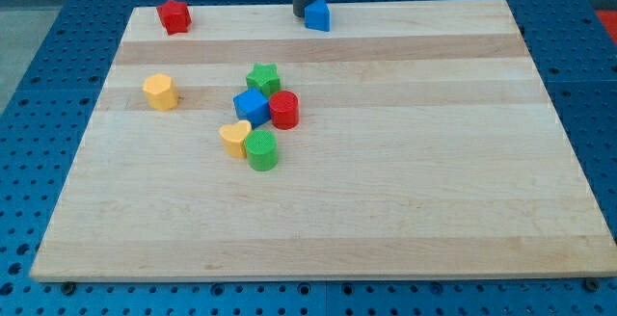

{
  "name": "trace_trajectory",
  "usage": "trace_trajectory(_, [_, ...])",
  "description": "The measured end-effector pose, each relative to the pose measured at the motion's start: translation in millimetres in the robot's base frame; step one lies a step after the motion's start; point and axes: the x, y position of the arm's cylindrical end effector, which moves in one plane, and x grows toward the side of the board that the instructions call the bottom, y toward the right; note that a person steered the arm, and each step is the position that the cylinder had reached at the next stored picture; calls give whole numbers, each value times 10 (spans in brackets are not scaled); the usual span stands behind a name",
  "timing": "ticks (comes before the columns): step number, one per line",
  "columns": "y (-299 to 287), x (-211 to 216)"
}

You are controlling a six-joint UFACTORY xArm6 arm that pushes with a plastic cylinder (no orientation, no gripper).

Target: Move the yellow hexagon towards the top right corner of the board

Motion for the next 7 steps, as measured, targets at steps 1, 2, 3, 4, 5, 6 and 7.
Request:
trace_trajectory(1, [-31, 82])
trace_trajectory(2, [-123, 294])
trace_trajectory(3, [-357, 462])
trace_trajectory(4, [-669, 601])
trace_trajectory(5, [-1028, 784])
trace_trajectory(6, [-1453, 993])
trace_trajectory(7, [-1880, 1124])
